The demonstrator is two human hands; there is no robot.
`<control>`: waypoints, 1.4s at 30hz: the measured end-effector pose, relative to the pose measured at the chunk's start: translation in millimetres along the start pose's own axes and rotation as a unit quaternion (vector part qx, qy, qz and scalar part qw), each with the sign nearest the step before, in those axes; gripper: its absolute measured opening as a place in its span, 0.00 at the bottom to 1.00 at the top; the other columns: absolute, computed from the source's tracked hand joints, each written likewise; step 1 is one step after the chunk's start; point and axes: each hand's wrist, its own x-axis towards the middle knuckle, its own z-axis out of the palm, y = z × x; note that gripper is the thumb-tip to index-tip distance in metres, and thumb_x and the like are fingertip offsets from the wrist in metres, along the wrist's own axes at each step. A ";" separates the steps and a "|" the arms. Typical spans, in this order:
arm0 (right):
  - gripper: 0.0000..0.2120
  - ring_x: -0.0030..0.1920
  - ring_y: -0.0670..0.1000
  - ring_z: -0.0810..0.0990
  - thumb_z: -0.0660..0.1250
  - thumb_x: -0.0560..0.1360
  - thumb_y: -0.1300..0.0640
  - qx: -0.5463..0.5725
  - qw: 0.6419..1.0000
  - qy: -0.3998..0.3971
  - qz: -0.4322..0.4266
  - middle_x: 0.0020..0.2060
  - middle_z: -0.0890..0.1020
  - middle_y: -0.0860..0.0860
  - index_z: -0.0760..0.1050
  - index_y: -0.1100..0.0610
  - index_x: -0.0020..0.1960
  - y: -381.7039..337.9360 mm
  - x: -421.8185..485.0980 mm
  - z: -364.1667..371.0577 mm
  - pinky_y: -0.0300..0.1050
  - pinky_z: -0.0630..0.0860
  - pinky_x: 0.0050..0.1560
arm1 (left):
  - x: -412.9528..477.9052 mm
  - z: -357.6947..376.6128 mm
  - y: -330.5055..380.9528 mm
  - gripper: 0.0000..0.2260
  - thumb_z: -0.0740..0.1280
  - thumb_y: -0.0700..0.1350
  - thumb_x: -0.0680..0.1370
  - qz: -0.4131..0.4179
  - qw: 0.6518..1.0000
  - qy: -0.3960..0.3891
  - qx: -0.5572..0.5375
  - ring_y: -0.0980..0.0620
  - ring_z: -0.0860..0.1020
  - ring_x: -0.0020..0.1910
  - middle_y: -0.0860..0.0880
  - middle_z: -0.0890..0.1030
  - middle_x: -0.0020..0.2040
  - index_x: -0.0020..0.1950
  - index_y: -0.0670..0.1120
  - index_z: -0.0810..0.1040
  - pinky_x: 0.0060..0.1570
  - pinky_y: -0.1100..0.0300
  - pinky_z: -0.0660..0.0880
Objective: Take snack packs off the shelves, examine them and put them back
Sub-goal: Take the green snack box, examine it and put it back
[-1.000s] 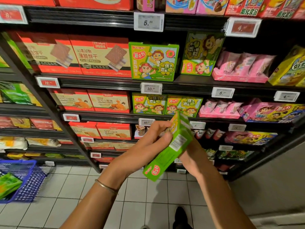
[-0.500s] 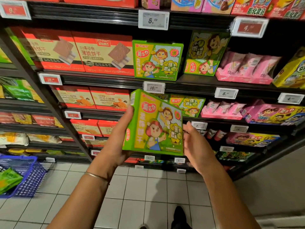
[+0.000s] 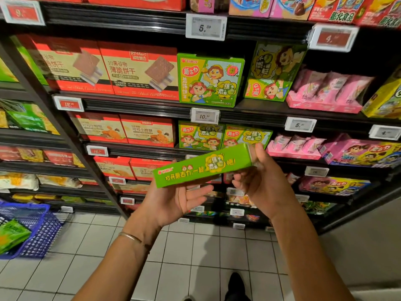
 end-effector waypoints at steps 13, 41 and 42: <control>0.25 0.40 0.55 0.88 0.63 0.78 0.37 -0.042 0.998 0.033 0.036 0.42 0.88 0.56 0.80 0.56 0.60 2.7 -1.5 -0.1 0.53 0.86 0.39 | 1.7 -6.2 3.1 0.23 0.64 0.59 0.78 -0.011 0.999 0.040 0.010 0.42 0.88 0.39 0.38 0.88 0.51 0.55 0.42 0.88 0.30 0.54 0.84; 0.12 0.26 0.47 0.71 0.54 0.84 0.56 -0.047 0.979 0.061 0.188 0.29 0.78 0.53 0.77 0.58 0.53 48.8 -5.7 -25.3 0.37 0.64 0.26 | -19.8 18.3 22.4 0.21 0.68 0.70 0.69 0.081 0.975 0.086 0.190 0.44 0.87 0.55 0.48 0.85 0.42 0.49 0.58 0.87 0.34 0.56 0.84; 0.13 0.26 0.48 0.71 0.54 0.83 0.57 -0.047 0.980 0.062 0.185 0.29 0.78 0.53 0.76 0.58 0.52 49.4 -5.5 -26.5 0.37 0.65 0.26 | -19.8 18.6 21.7 0.21 0.68 0.70 0.70 0.082 0.975 0.087 0.189 0.44 0.87 0.55 0.48 0.86 0.42 0.51 0.58 0.87 0.34 0.56 0.84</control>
